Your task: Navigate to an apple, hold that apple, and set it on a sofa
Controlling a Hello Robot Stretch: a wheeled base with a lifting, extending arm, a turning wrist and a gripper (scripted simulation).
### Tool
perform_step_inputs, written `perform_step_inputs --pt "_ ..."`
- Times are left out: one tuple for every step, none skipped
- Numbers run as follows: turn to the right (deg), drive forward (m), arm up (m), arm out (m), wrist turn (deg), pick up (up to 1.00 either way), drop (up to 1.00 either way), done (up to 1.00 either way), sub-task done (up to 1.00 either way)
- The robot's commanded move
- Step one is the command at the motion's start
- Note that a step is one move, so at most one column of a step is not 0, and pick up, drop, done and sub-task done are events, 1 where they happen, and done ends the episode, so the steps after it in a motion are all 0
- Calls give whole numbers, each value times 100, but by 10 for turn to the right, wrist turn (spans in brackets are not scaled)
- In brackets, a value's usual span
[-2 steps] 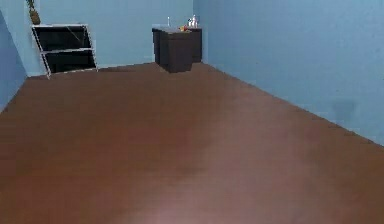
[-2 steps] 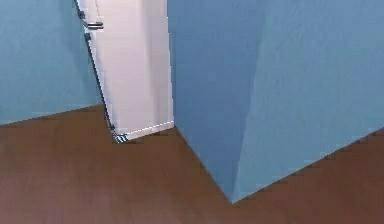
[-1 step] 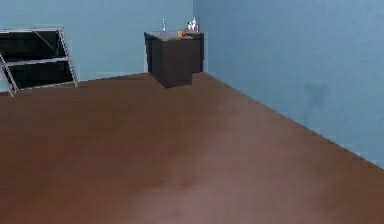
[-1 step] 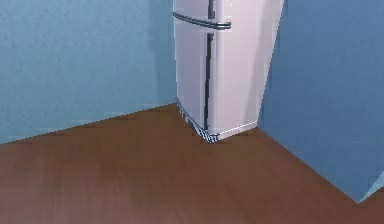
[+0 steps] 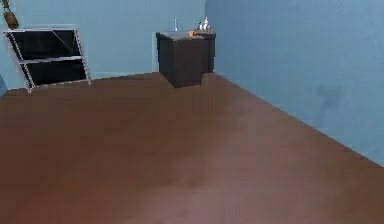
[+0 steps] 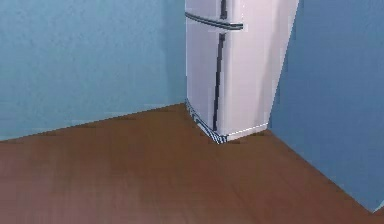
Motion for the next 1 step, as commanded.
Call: perform_step_inputs --pt "0 100 0 0 0 0 0 0 0"
